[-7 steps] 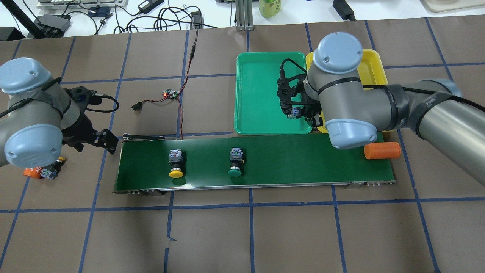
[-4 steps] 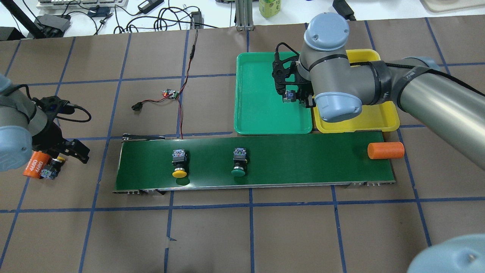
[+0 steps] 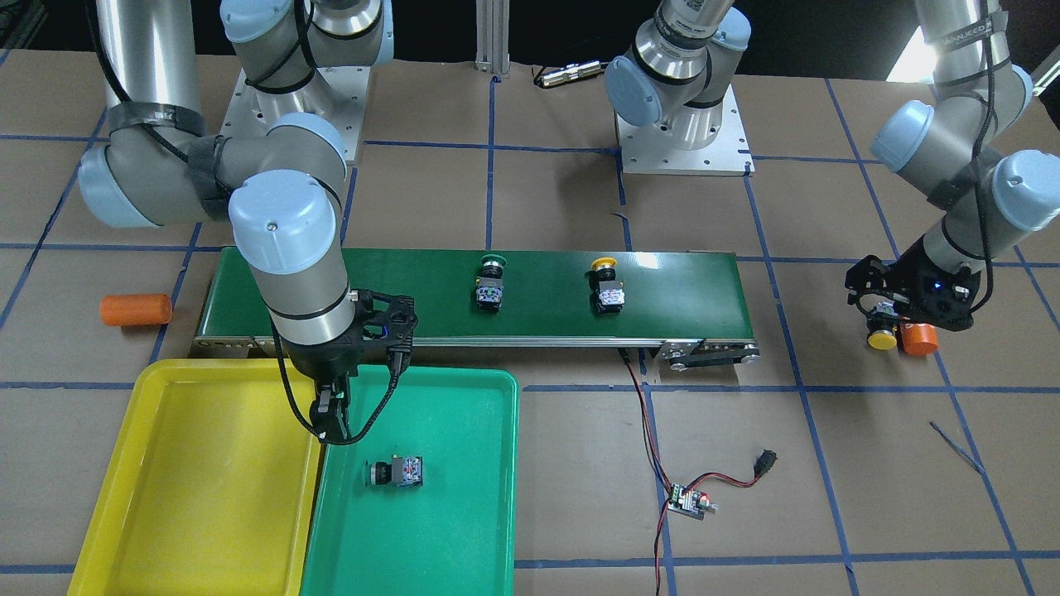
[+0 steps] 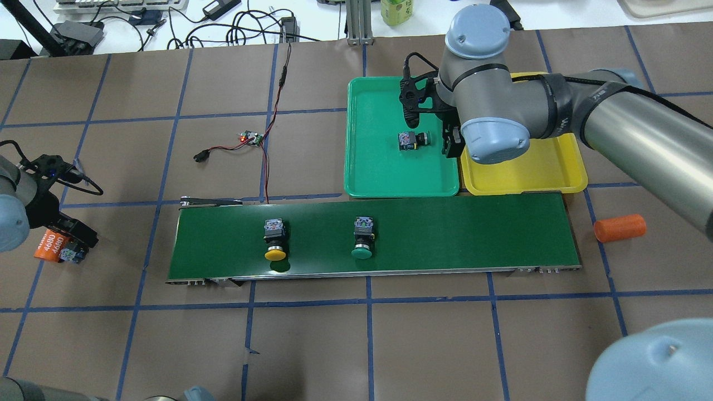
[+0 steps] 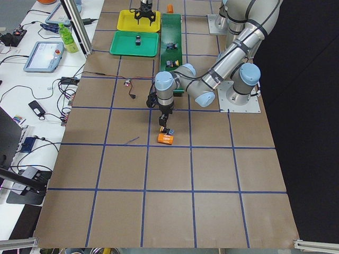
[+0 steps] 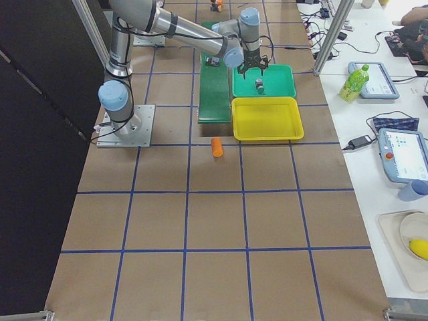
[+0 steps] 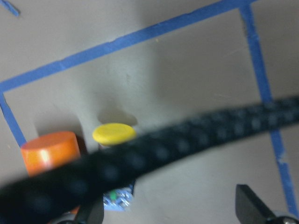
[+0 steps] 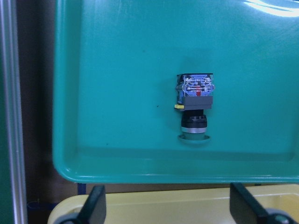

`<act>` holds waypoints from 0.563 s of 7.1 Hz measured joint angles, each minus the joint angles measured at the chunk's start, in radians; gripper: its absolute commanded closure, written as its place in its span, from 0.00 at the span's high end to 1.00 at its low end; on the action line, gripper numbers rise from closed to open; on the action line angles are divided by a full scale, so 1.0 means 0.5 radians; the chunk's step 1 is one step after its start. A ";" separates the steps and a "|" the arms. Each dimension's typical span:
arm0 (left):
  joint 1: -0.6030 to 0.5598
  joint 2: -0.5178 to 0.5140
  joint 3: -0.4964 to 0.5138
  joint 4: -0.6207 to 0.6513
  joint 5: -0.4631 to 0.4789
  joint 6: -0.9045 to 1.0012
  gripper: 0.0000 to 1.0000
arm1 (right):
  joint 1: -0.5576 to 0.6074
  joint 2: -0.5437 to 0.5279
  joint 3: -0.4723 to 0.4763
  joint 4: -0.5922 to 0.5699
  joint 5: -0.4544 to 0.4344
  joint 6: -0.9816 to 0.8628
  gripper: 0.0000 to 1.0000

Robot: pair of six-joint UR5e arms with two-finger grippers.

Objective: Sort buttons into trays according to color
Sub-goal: 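Lower the green-capped button into the green tray with the right gripper and release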

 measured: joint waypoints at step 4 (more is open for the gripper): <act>0.161 -0.147 0.156 0.021 -0.017 0.247 1.00 | -0.120 -0.533 0.434 0.261 0.006 0.048 0.99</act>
